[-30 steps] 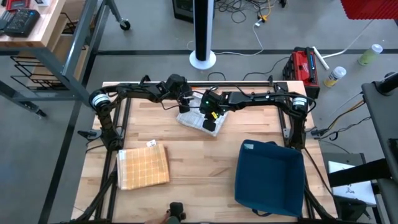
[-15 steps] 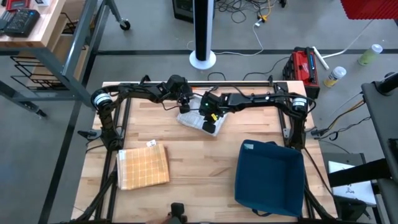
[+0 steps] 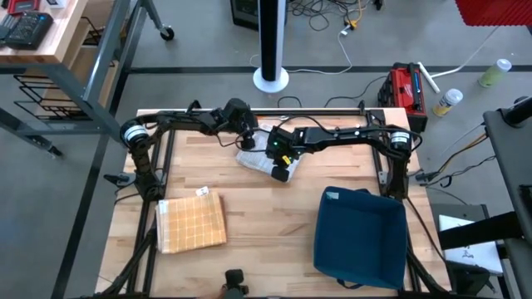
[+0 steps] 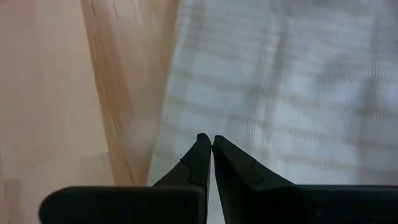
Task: Fold towel
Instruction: Fold the white towel
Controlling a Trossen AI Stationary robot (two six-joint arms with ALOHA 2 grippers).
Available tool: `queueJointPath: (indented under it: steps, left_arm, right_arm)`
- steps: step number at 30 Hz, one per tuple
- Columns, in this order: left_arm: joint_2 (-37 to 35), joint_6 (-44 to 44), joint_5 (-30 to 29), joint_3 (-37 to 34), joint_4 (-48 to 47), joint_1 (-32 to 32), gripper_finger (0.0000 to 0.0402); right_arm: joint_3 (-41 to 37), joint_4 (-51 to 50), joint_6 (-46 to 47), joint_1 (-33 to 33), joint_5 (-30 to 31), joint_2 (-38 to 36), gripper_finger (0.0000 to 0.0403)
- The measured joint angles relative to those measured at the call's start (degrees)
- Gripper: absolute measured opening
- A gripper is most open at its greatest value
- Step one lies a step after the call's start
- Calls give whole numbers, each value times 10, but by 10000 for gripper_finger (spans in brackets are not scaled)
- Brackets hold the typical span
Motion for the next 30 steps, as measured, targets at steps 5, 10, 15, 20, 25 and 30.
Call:
queueJointPath:
  steps: [5, 10, 15, 20, 25, 30]
  left_arm:
    - [-20, -47, 0, 123, -208, 1, 109]
    - [15, -34, 13, 265, -393, 3, 141]
    - [87, -12, 35, 331, -443, 5, 138]
    - [154, 5, 44, 342, -449, 5, 128]
    - [178, 9, 42, 342, -442, 5, 137]
    - [176, 29, 42, 340, -445, 5, 135]
  right_arm:
    - [0, -54, -14, 0, 0, -13, 14]
    - [0, -104, -46, -4, 0, -34, 14]
    - [-1, -148, -49, -9, -18, -67, 14]
    - [-15, -166, -55, -12, -43, -126, 14]
    - [-37, -153, -55, -12, -43, -180, 14]
    - [-41, -147, -49, -12, -43, -198, 14]
